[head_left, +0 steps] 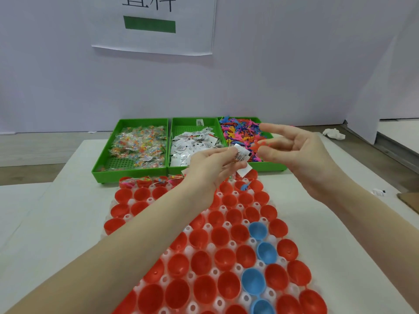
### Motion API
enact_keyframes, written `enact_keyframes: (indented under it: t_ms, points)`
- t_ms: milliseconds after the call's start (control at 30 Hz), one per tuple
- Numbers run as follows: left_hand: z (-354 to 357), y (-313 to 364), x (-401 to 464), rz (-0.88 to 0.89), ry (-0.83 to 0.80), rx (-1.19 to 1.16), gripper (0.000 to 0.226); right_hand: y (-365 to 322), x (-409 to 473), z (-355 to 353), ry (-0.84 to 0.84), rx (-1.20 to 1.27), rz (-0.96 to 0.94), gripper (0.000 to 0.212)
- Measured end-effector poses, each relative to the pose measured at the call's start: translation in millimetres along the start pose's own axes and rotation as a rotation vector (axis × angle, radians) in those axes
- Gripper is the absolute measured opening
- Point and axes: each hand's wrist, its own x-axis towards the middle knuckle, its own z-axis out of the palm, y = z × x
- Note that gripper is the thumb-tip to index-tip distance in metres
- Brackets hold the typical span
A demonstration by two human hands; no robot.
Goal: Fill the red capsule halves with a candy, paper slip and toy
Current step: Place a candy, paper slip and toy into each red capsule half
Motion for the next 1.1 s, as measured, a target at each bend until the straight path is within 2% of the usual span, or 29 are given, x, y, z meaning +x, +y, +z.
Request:
enact_keyframes:
  t_ms: [200, 367, 467, 533, 633, 767, 900, 1000, 1100]
  points:
    - [8.1, -3.4, -5.2, 0.023, -0.106, -0.017, 0.016, 8.1, -7.2, 6.3, 0.190, -0.091, -0.033, 0.039]
    - [9.6, -4.5, -6.2, -0.066, -0.132, -0.014, 0.018, 13.3, -8.6, 7.9, 0.242, -0.125, -0.029, 0.046]
    - [9.9, -3.7, -2.6, -0.066, -0.121, 0.044, 0.024, 12.3, -6.0, 6.1, 0.177, -0.074, 0.050, 0.042]
    - [9.3, -2.0, 2.6, -0.011, -0.084, 0.185, 0.025, 12.2, -1.2, 3.8, 0.130, -0.024, 0.109, 0.030]
    - [8.7, 2.0, 16.1, 0.131, -0.039, 0.457, 0.016, 17.3, 12.3, -0.6, 0.164, -0.017, 0.189, 0.014]
    - [9.3, 2.5, 40.7, 0.264, -0.083, 0.766, 0.020, 26.4, 28.1, -3.7, 0.138, 0.052, 0.314, 0.013]
    - [6.0, -9.2, 64.8, 0.448, -0.052, 1.249, 0.029, 40.3, 37.3, -13.8, 0.215, 0.024, 0.342, 0.018]
    - [2.0, -18.0, 75.5, 0.609, -0.124, 1.572, 0.034, 51.4, 37.7, -21.5, 0.246, 0.004, 0.340, 0.022]
    - [1.3, -25.7, 81.5, 0.699, -0.193, 1.729, 0.035, 58.2, 36.2, -25.0, 0.238, -0.044, 0.336, 0.021]
